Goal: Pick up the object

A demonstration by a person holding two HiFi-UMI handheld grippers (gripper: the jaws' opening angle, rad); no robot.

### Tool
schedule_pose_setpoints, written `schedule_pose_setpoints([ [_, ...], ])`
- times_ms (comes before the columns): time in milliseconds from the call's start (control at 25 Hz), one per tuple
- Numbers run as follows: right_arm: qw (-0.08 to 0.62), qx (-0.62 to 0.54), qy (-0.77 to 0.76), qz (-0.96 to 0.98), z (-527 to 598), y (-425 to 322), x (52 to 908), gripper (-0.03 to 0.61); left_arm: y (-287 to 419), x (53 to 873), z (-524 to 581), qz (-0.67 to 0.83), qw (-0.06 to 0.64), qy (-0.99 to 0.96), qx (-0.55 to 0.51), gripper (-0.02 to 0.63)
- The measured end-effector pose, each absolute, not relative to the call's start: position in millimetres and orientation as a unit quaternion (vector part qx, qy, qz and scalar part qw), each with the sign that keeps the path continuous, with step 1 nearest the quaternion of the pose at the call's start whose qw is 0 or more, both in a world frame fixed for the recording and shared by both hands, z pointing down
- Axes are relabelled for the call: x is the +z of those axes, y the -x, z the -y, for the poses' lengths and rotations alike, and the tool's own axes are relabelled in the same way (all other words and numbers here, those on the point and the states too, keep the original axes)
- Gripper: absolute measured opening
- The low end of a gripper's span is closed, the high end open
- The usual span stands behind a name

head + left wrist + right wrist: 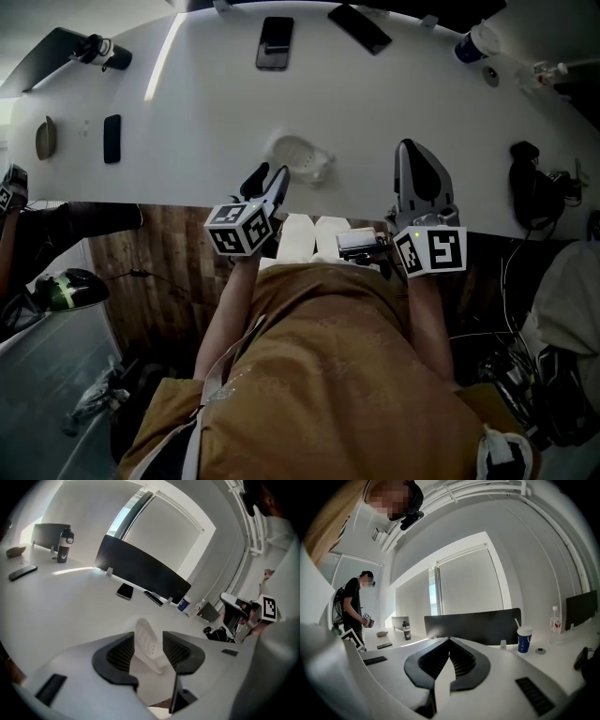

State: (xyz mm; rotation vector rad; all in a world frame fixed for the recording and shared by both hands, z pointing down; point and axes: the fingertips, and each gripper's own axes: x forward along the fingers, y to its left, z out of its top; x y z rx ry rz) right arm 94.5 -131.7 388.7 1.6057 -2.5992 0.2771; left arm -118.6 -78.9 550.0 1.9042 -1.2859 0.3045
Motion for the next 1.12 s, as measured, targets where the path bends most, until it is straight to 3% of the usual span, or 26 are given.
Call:
schedule_pose_setpoints([
  [240,0.041,0.086,-0.529,0.843,129.8,-97.9,392.4,0.008,121.5,563.8,72.0,0.509,0.441,-0.732,0.103,0.189],
  [440,0.045,0.088,-0.528,0.843,128.1,-99.1,397.5,0.008,116.5,583.3,65.4,0.493,0.500,-0.708,0.077,0.259],
  [720,0.050,0.084,-0.528,0.843,130.0,-101.7,398.7,0.008,112.0,603.4,65.8,0.486,0.540,-0.685,0.062,0.310],
  [1120,0.058,0.081,-0.529,0.843,136.3,-106.7,401.7,0.008,112.6,612.1,82.7,0.493,0.558,-0.667,0.025,0.313],
])
